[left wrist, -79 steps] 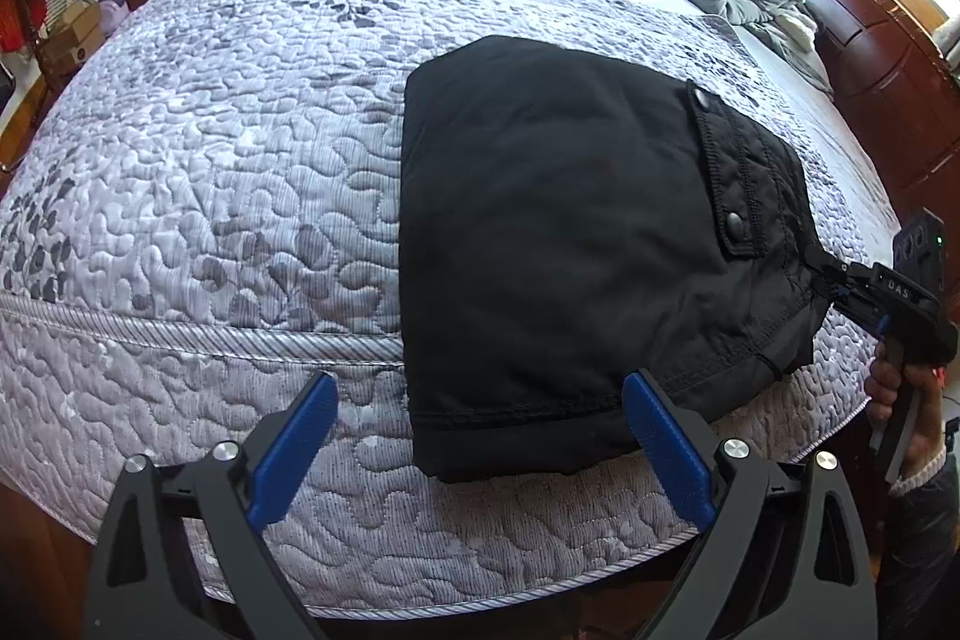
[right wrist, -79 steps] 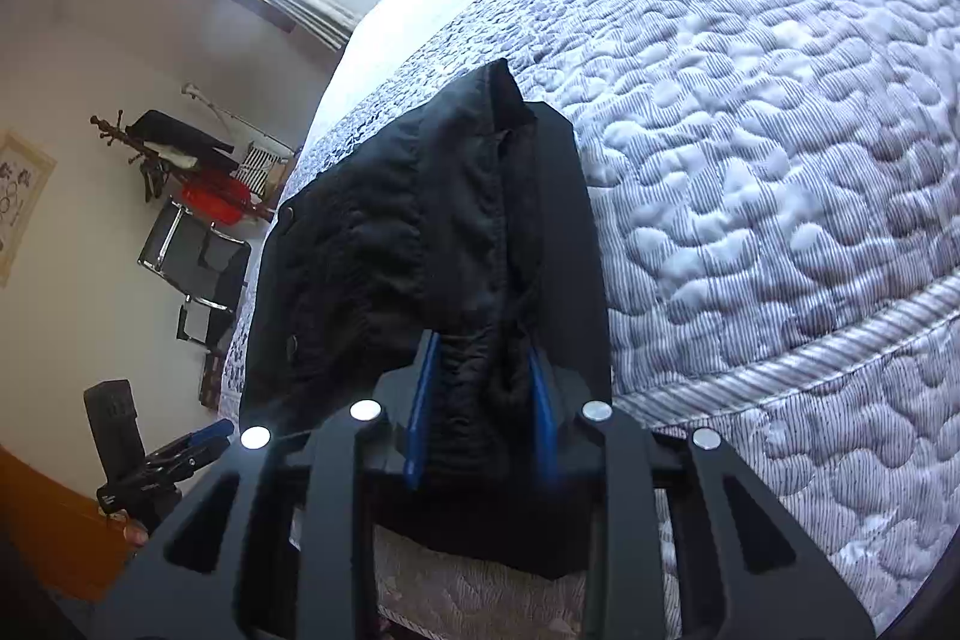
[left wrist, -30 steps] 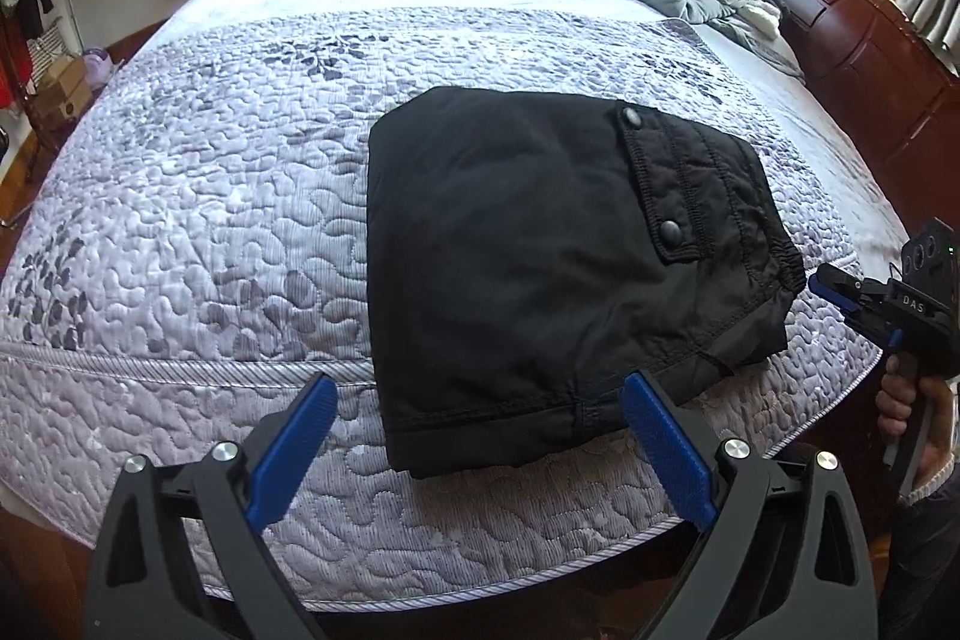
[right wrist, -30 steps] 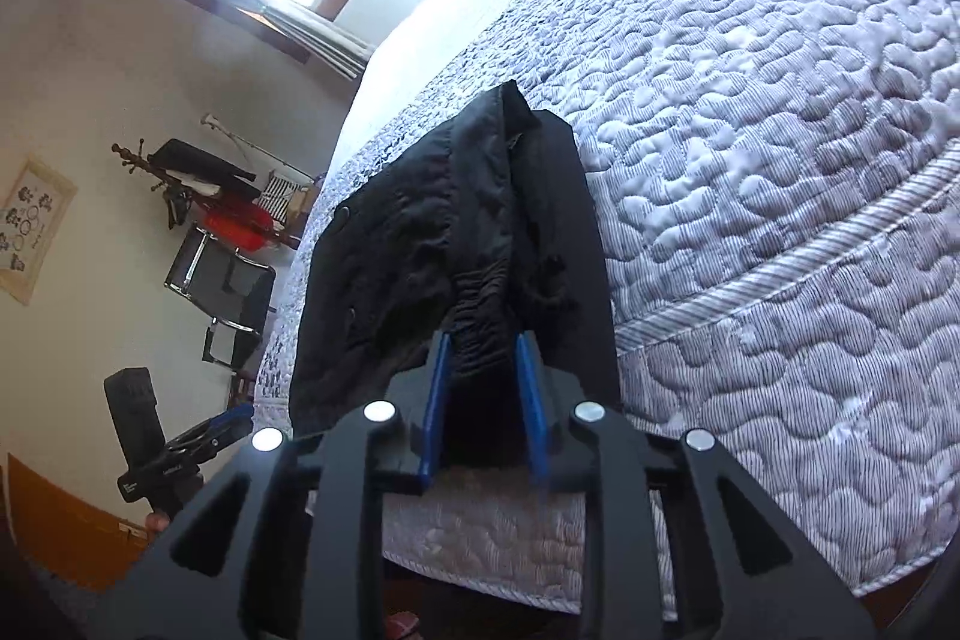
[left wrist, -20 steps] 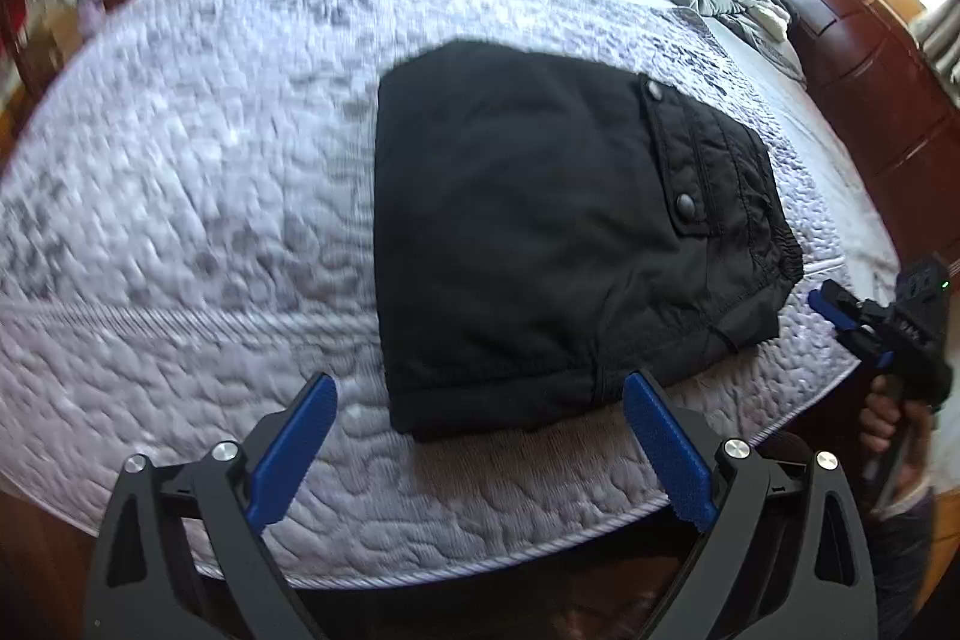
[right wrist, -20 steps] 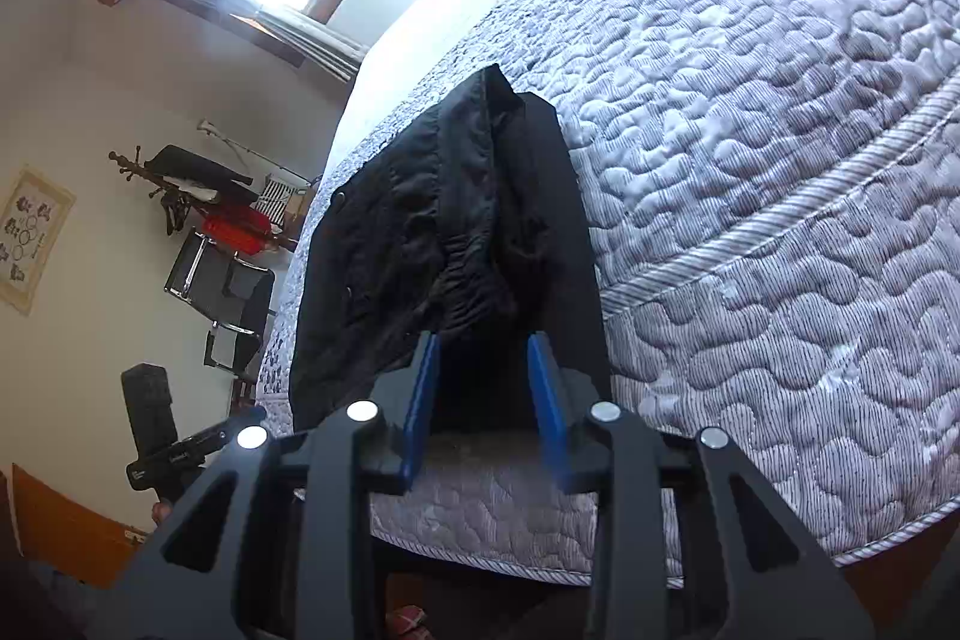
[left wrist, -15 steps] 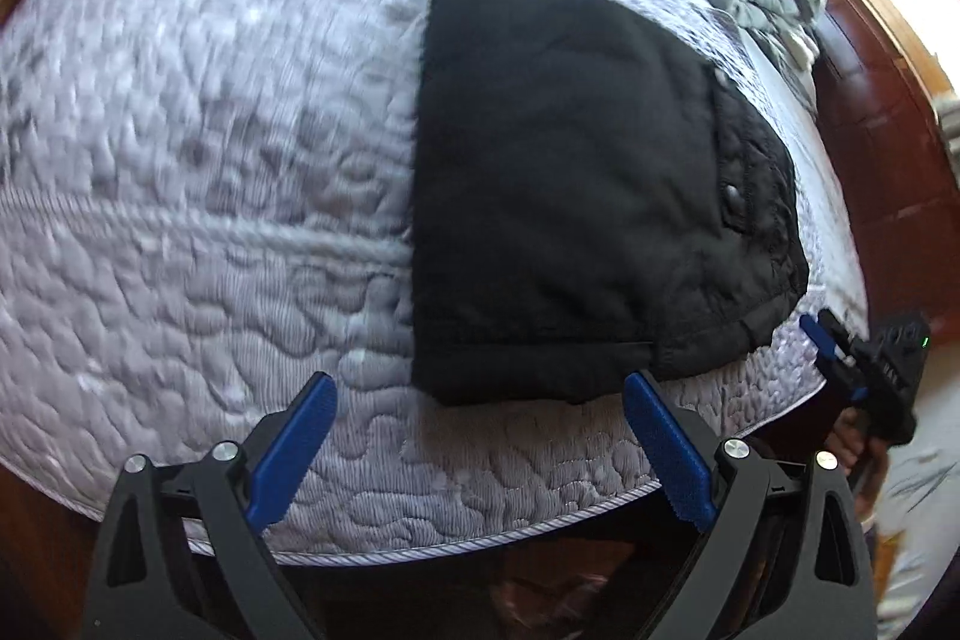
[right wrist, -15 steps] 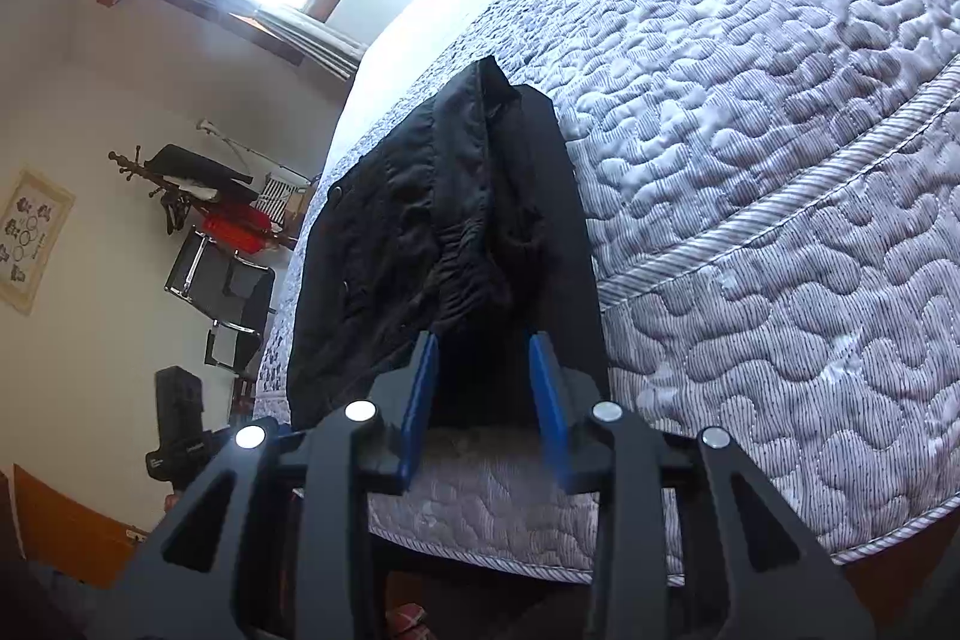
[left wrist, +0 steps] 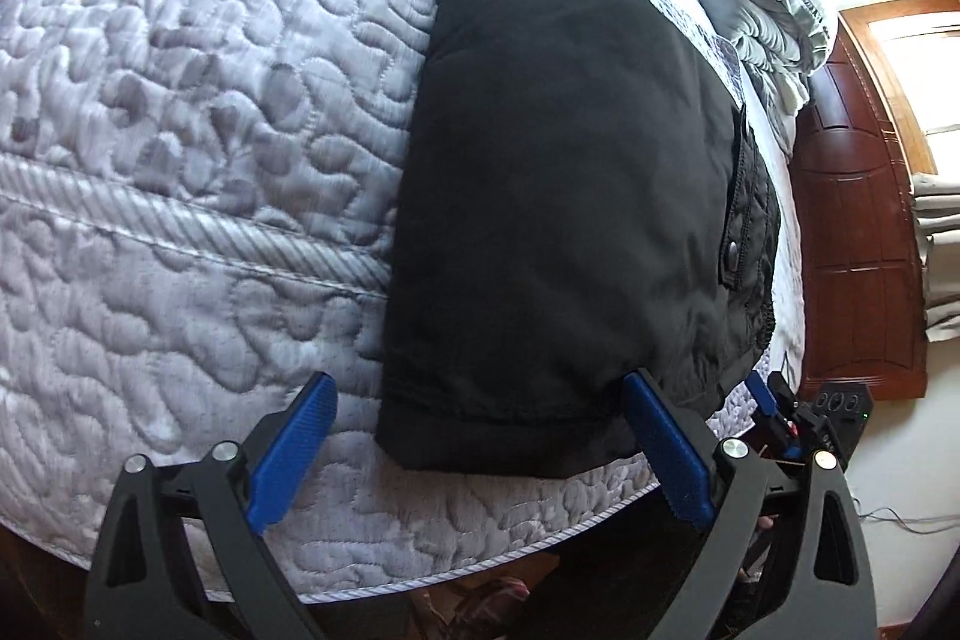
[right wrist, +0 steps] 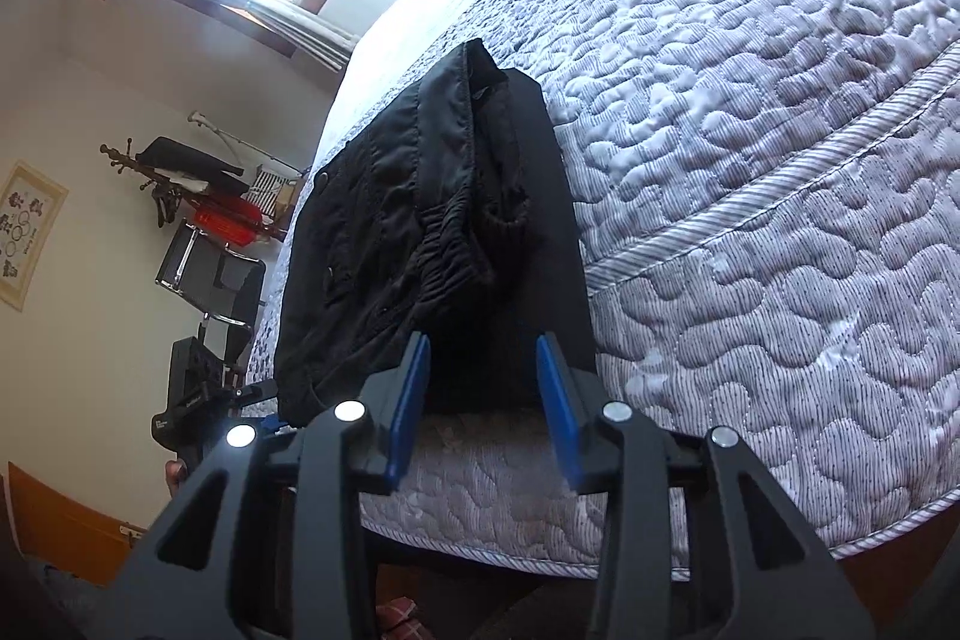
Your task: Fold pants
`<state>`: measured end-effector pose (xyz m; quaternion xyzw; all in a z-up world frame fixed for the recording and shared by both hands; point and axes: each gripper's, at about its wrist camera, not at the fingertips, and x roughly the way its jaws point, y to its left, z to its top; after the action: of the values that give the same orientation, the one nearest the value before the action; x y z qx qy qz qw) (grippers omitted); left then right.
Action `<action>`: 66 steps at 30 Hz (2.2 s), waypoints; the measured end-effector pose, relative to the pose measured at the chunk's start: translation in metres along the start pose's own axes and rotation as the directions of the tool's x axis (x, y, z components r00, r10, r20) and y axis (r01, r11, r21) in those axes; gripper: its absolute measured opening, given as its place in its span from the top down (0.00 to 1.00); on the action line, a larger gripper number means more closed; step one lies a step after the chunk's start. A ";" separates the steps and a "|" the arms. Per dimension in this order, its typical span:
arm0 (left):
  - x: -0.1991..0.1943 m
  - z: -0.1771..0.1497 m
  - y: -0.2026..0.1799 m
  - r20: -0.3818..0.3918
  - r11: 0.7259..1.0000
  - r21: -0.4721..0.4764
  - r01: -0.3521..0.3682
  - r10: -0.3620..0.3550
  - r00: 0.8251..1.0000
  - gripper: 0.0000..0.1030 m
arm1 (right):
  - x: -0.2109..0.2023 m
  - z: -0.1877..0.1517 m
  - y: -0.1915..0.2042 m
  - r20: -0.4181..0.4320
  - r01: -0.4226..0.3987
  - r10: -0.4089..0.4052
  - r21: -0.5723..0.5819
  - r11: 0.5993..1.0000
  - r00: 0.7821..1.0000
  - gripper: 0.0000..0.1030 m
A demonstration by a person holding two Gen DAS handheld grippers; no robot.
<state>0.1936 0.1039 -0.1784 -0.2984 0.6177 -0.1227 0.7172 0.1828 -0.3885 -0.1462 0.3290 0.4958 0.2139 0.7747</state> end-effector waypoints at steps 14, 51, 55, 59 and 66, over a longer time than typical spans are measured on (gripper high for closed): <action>0.011 0.006 -0.027 0.000 0.998 0.019 -0.066 0.066 0.998 0.07 | -0.002 -0.002 -0.009 0.006 -0.004 0.003 0.032 0.999 1.000 0.41; 0.032 0.026 -0.032 -0.063 0.996 0.023 -0.086 0.088 0.994 0.03 | 0.076 0.033 0.008 -0.172 -0.039 0.052 0.079 0.996 0.984 0.08; 0.037 0.031 -0.030 -0.080 0.997 -0.014 -0.076 0.075 0.994 0.03 | 0.081 0.032 0.014 -0.168 -0.020 0.028 0.044 0.999 0.985 0.09; 0.040 0.034 -0.033 -0.065 0.997 -0.020 -0.071 0.070 0.995 0.03 | 0.080 0.027 0.025 -0.150 0.000 -0.002 -0.012 1.000 0.989 0.28; 0.037 0.038 -0.040 -0.032 0.998 -0.016 -0.064 0.064 0.997 0.09 | 0.071 0.028 0.044 -0.111 -0.012 0.002 -0.095 0.995 0.994 0.55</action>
<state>0.2451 0.0627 -0.1830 -0.2827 0.6391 -0.0991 0.7084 0.2379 -0.3200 -0.1510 0.2808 0.5261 0.2580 0.7601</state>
